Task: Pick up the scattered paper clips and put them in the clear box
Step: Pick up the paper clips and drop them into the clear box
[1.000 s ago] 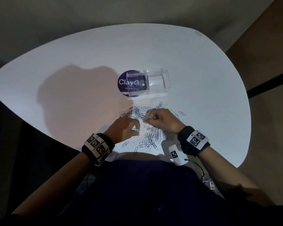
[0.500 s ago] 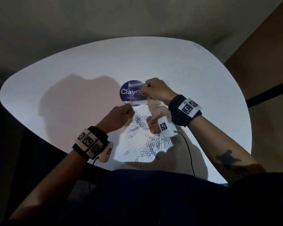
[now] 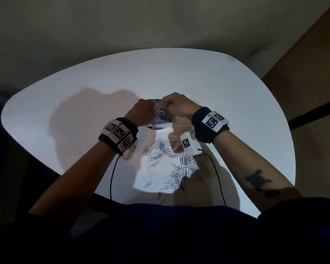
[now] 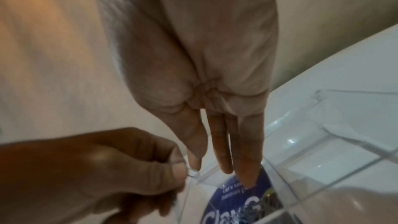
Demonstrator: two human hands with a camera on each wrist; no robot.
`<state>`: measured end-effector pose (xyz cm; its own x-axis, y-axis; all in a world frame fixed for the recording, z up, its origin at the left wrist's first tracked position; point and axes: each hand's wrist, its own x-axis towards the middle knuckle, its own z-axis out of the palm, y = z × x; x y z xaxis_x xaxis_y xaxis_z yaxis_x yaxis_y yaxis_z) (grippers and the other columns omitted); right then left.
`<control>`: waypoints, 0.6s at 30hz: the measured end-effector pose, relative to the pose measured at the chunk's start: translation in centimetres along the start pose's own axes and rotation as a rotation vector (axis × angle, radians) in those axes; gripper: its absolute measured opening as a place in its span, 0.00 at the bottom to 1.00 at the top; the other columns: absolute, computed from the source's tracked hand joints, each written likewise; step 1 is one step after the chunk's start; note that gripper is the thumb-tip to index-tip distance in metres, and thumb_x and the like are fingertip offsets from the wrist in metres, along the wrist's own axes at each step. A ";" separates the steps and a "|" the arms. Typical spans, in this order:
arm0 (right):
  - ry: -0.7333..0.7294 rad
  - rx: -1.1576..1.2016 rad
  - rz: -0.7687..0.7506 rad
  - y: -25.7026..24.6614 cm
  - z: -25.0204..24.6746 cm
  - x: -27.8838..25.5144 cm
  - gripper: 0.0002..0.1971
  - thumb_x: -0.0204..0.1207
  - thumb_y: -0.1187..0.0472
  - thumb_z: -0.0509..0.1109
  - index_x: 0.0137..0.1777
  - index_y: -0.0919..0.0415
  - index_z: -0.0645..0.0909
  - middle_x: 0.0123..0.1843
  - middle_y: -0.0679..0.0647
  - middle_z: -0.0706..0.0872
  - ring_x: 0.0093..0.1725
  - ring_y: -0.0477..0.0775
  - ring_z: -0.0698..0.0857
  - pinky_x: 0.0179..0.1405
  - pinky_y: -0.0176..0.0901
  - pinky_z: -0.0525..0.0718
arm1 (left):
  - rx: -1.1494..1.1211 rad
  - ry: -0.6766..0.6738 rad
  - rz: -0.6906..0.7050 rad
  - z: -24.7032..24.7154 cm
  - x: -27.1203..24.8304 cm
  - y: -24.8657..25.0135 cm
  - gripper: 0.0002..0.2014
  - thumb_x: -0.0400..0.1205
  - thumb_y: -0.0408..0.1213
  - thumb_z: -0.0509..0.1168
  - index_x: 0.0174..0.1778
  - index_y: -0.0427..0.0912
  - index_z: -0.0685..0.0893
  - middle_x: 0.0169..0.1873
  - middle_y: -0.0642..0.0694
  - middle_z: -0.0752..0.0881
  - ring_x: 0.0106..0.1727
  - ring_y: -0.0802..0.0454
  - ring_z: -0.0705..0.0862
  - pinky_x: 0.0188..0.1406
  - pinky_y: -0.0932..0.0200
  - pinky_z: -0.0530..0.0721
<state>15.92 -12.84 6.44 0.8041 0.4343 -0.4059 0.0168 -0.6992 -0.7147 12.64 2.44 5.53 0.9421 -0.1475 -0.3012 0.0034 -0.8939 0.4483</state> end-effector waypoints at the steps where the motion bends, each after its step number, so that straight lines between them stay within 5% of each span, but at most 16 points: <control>1: 0.044 0.079 0.004 0.3 -0.3 -0.4 0.15 0.77 0.75 0.62 0.50 0.63 0.89 0.51 0.53 0.88 0.52 0.57 0.87 0.52 0.48 0.86 | 0.008 -0.018 0.014 0.2 0.6 0.3 0.11 0.84 0.34 0.59 0.46 0.28 0.80 0.37 0.35 0.82 0.40 0.39 0.81 0.39 0.53 0.73; 5: 0.166 0.308 0.020 1.9 -1.1 -2.5 0.10 0.78 0.75 0.65 0.51 0.66 0.88 0.45 0.54 0.90 0.42 0.49 0.88 0.40 0.37 0.86 | 0.066 -0.016 0.122 1.7 2.4 0.7 0.04 0.73 0.26 0.64 0.37 0.27 0.82 0.35 0.28 0.85 0.38 0.29 0.84 0.33 0.51 0.76; 8: 0.273 0.349 0.022 4.0 -1.3 -4.2 0.09 0.78 0.72 0.67 0.50 0.62 0.88 0.43 0.51 0.89 0.39 0.46 0.87 0.41 0.38 0.86 | 0.026 0.019 0.186 2.6 2.8 0.2 0.05 0.68 0.25 0.65 0.37 0.33 0.84 0.36 0.33 0.87 0.36 0.35 0.84 0.34 0.51 0.80; 12: 0.376 0.230 0.017 6.8 -0.3 -6.8 0.07 0.74 0.72 0.72 0.46 0.62 0.89 0.40 0.43 0.88 0.38 0.35 0.84 0.46 0.32 0.82 | -0.018 0.103 0.199 2.5 1.3 0.5 0.08 0.70 0.22 0.61 0.37 0.36 0.83 0.34 0.40 0.86 0.34 0.39 0.81 0.35 0.60 0.68; 15: 0.319 0.073 0.019 8.2 1.5 -8.8 0.07 0.73 0.70 0.72 0.42 0.60 0.90 0.42 0.35 0.88 0.42 0.30 0.86 0.46 0.18 0.78 | -0.011 0.157 0.135 2.5 -0.9 1.0 0.08 0.72 0.28 0.58 0.36 0.43 0.81 0.36 0.46 0.85 0.37 0.42 0.82 0.35 0.58 0.71; 18: 0.222 -0.055 0.010 9.7 3.3 -9.6 0.12 0.72 0.70 0.70 0.40 0.52 0.90 0.50 0.43 0.93 0.52 0.43 0.89 0.60 0.38 0.85 | 0.066 0.127 0.149 3.6 -3.7 0.8 0.05 0.77 0.36 0.61 0.40 0.50 0.80 0.41 0.52 0.87 0.41 0.49 0.82 0.40 0.55 0.77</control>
<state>6.40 -21.92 1.46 0.9152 0.2962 -0.2732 0.0361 -0.7355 -0.6766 7.94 0.77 4.01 0.9653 -0.2290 -0.1252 -0.1570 -0.8927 0.4223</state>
